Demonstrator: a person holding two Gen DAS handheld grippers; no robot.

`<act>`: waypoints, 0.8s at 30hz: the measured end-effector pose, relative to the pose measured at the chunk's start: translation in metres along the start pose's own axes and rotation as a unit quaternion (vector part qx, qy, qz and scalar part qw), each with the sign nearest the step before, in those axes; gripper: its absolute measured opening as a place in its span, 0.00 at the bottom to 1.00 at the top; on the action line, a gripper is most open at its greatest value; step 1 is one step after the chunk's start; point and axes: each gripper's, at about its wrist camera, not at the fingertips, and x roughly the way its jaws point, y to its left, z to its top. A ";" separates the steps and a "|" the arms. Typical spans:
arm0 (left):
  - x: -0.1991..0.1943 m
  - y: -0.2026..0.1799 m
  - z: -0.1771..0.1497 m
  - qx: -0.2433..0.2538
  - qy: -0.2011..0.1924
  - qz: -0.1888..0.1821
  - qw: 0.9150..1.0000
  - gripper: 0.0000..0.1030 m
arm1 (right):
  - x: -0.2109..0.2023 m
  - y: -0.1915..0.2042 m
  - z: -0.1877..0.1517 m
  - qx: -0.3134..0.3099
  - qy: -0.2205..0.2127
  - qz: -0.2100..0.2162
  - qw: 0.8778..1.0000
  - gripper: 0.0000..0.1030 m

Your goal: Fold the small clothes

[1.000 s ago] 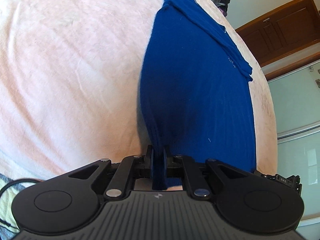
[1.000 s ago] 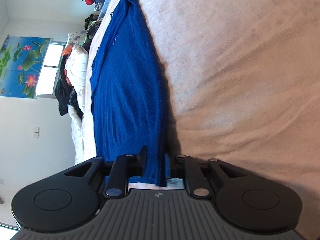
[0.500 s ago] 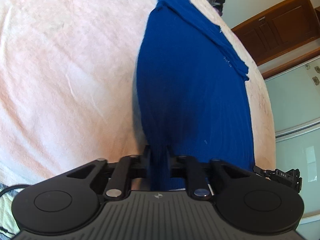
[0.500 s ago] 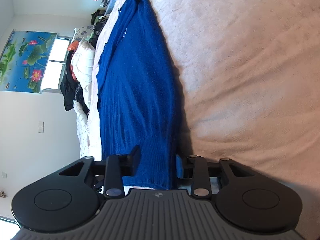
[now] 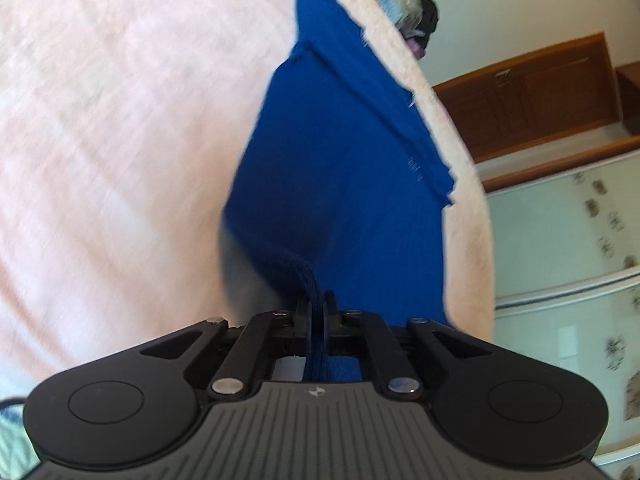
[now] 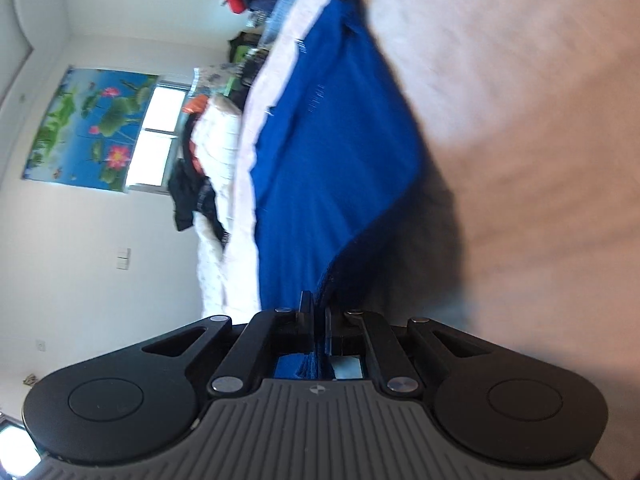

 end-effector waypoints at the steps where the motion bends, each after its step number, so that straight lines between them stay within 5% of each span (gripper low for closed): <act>1: -0.001 -0.004 0.008 0.001 -0.008 -0.011 1.000 0.05 | 0.002 0.004 0.007 -0.002 -0.003 0.010 1.000 0.09; 8: 0.002 -0.035 0.077 0.014 -0.055 -0.050 0.997 0.05 | 0.027 0.034 0.076 -0.020 -0.037 0.062 0.997 0.09; 15: 0.049 -0.059 0.190 -0.003 -0.107 -0.074 0.991 0.05 | 0.075 0.028 0.180 0.017 -0.091 0.115 0.989 0.10; 21: 0.117 -0.075 0.284 -0.012 -0.135 -0.034 0.990 0.04 | 0.140 0.014 0.280 0.050 -0.113 0.091 0.988 0.10; 24: 0.142 -0.079 0.307 0.017 -0.145 0.026 0.989 0.04 | 0.169 -0.002 0.312 0.067 -0.114 0.051 0.990 0.13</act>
